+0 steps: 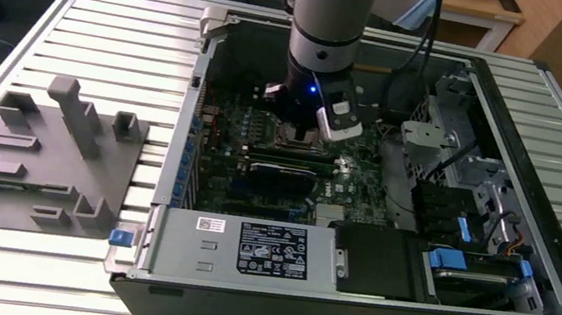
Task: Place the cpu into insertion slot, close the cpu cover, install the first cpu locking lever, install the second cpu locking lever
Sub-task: 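Install the second cpu locking lever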
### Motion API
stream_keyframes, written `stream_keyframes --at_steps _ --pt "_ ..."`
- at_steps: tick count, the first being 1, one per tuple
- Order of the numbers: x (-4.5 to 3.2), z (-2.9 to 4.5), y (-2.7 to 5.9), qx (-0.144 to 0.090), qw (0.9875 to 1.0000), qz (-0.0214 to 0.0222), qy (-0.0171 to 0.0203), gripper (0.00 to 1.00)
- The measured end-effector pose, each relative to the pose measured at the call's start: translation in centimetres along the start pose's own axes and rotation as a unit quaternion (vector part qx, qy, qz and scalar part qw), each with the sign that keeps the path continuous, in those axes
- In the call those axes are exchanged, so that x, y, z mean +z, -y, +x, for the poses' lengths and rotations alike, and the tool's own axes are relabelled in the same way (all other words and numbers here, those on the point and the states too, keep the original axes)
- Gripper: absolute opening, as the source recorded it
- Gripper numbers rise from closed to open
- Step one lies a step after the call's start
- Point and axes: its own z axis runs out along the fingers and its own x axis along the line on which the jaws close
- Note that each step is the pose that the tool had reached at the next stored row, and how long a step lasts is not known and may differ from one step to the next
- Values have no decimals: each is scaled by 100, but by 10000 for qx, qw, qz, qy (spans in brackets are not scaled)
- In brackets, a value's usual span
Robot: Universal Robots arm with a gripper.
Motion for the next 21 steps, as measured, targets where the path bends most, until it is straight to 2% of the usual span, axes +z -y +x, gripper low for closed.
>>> stream_keyframes --at_steps 3,12,16,21 --pt "6 -6 -40 -4 9999 113 14 10" --pt "38 4 -251 -6 9997 259 32 10" --pt "50 -24 -315 -9 9994 329 40 10" --pt "52 -33 -326 -9 9994 341 42 10"
